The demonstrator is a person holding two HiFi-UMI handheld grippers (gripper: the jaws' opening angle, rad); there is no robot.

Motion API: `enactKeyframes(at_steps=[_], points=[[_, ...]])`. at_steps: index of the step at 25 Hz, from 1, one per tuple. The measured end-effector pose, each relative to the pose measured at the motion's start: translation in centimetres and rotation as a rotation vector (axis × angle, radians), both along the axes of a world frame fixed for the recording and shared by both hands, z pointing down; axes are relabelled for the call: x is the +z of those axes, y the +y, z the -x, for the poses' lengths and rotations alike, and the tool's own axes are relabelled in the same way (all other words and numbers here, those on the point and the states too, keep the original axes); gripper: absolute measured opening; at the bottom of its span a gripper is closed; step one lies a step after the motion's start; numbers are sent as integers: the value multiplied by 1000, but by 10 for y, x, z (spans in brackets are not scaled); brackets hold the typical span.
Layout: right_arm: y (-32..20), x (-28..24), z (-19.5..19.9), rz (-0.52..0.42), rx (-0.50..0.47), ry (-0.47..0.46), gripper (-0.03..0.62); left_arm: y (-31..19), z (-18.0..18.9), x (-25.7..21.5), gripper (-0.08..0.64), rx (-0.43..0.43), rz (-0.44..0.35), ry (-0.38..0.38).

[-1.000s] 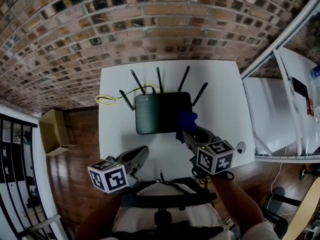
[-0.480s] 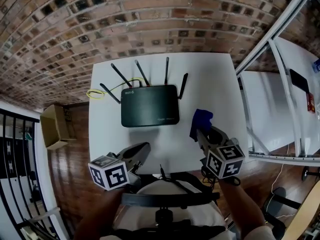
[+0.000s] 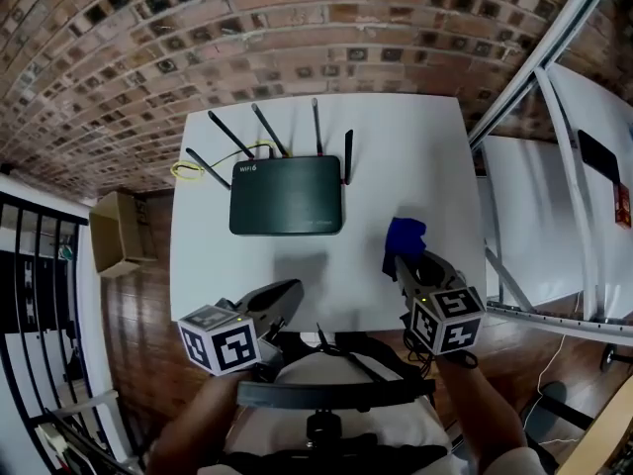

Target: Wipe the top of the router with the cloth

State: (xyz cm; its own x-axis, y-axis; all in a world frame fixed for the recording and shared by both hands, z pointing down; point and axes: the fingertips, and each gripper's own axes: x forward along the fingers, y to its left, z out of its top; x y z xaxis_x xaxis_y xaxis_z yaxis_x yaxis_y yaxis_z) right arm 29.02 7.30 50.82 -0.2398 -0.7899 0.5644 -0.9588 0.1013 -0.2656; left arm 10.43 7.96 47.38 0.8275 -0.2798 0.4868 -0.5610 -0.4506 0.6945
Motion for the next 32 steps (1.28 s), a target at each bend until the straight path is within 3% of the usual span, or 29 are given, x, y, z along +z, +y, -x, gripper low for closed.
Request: enactKeyframes(at_steps=[11, 17, 23, 32], points=[[18, 1, -12, 11, -54, -4, 112, 23, -11, -1, 28, -39, -12, -33], [16, -13, -14, -22, 8, -28, 110, 23, -1, -4, 28, -38, -11, -13], [17, -14, 3, 20, 46, -25, 109, 12, 21, -11, 28, -2, -8, -4], [12, -31, 46, -7, 82, 5, 107, 0, 62, -11, 28, 54, 1, 7]])
